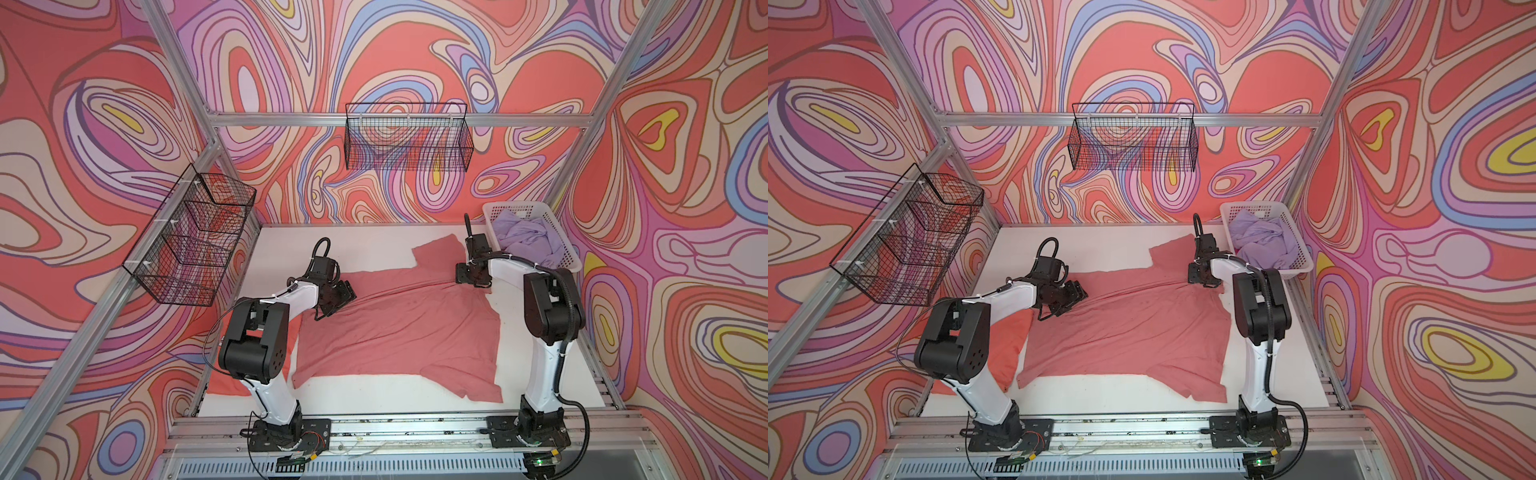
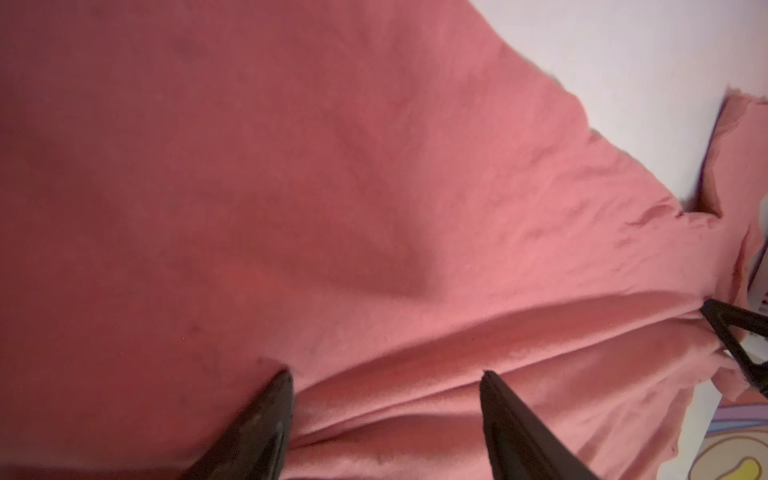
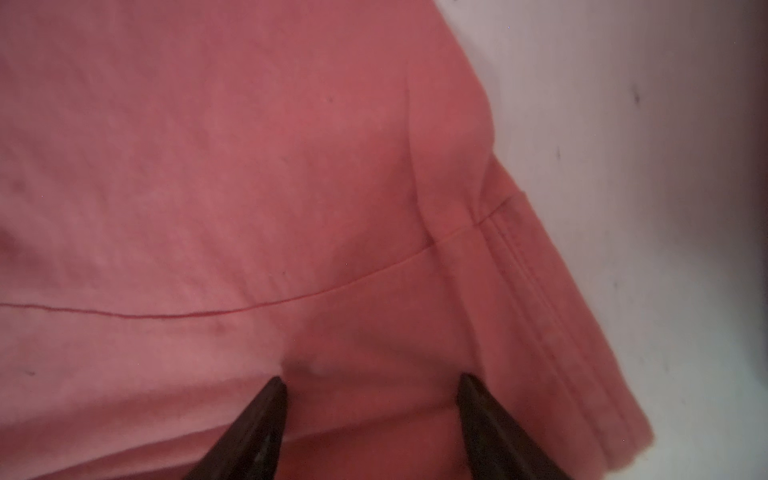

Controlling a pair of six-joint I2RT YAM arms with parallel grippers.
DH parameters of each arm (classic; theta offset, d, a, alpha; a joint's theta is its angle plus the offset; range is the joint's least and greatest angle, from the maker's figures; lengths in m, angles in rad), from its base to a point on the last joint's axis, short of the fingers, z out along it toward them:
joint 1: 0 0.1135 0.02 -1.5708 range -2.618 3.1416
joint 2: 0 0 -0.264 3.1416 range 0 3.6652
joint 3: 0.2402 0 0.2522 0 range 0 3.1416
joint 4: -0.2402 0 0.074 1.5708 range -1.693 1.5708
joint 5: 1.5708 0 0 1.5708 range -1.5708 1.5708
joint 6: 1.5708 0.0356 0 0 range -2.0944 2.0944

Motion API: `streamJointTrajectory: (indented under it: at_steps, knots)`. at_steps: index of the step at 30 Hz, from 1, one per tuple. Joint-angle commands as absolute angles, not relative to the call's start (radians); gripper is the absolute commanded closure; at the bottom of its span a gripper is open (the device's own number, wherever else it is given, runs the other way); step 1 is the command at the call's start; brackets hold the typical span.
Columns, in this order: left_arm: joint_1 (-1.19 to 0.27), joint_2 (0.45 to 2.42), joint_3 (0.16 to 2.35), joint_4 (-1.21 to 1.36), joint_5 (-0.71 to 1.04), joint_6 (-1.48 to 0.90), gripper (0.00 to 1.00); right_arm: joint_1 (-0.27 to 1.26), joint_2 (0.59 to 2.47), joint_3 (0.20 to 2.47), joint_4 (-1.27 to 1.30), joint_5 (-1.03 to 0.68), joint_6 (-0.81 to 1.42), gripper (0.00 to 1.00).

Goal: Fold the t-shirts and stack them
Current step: 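Grasp the far shoulder edges of the pink shirt with both grippers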

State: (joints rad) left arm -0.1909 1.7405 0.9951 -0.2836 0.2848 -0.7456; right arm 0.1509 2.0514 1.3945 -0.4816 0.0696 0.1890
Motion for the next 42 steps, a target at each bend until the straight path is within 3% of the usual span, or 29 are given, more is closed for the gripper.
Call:
streamJointTrajectory:
  at_steps: [1,9,14,24,36,42]
  knots:
    - [-0.191,1.732,1.027,-0.408,0.273,-0.774,0.26,0.138,2.019,1.347,-0.582,0.090,0.210,0.30]
    - [-0.190,1.857,1.335,-0.428,0.241,-0.699,0.25,0.145,1.980,1.484,-0.572,0.053,0.243,0.30]
    - [-0.190,1.961,1.377,-0.386,0.219,-0.686,0.25,0.157,2.050,1.542,-0.544,0.017,0.244,0.30]
    - [-0.190,1.993,1.258,-0.312,0.233,-0.726,0.25,0.165,2.189,1.577,-0.565,-0.043,0.211,0.30]
    - [-0.189,1.829,1.030,-0.374,0.186,-0.741,0.25,0.188,2.021,1.300,-0.578,-0.058,0.216,0.30]
    - [-0.183,1.746,0.967,-0.411,0.155,-0.751,0.24,0.242,2.057,1.326,-0.608,-0.079,0.199,0.30]
